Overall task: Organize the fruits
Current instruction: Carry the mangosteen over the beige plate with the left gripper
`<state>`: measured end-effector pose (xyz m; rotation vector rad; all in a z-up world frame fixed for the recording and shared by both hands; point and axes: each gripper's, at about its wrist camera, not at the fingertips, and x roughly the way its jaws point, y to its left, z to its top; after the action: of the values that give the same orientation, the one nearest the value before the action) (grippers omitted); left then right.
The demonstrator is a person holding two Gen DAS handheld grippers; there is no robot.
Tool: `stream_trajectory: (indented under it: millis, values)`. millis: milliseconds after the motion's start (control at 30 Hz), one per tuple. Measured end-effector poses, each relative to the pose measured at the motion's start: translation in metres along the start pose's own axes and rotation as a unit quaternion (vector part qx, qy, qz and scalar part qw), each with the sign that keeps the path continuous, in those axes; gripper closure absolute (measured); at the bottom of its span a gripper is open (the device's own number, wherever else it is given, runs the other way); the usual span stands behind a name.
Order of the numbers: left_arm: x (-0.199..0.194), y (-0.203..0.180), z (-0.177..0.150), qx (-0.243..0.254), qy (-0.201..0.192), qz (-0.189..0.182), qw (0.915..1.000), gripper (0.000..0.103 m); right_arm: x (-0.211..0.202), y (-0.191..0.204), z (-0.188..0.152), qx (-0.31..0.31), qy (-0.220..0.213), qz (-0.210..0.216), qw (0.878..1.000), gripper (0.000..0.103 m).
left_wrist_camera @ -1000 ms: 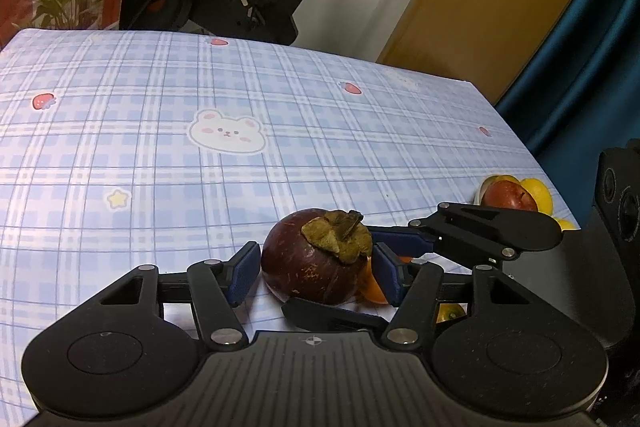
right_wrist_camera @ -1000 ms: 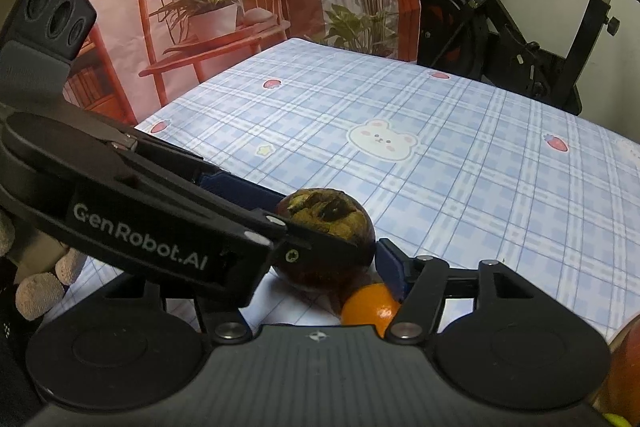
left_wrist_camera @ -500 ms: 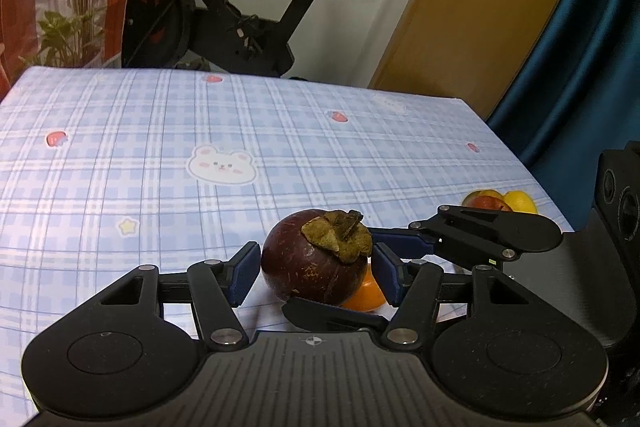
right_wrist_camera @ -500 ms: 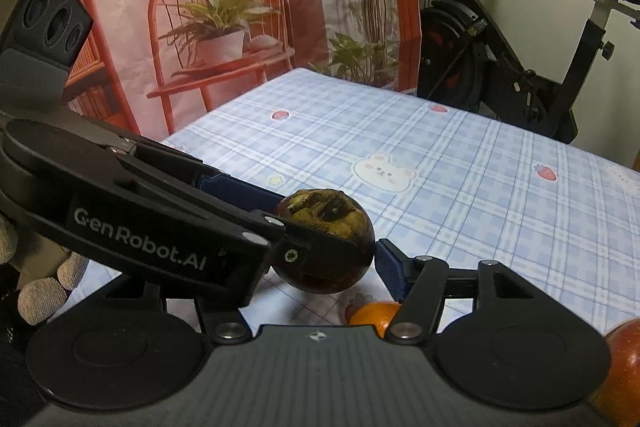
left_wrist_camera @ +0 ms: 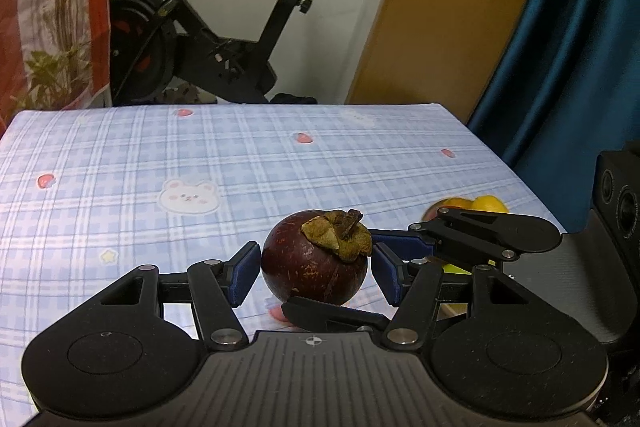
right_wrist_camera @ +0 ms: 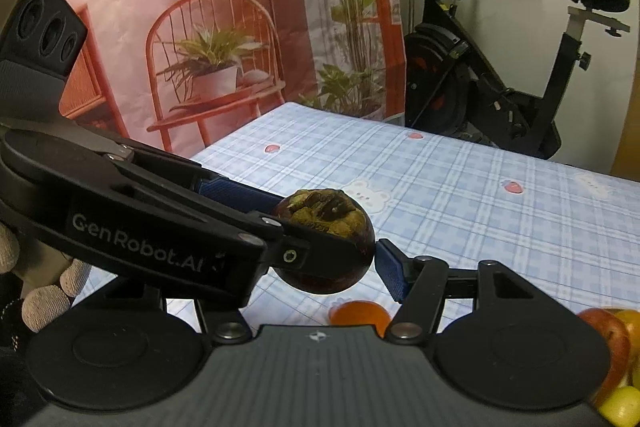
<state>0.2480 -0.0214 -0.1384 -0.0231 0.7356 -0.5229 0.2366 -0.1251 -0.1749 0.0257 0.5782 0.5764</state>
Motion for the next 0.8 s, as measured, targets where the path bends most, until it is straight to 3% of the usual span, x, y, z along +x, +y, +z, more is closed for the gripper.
stream_trajectory:
  millis: [800]
  values:
    - [0.026, -0.091, 0.018, 0.06, 0.005, -0.055, 0.9967, 0.039, -0.091, -0.059, -0.021, 0.048, -0.034, -0.059, 0.997, 0.04]
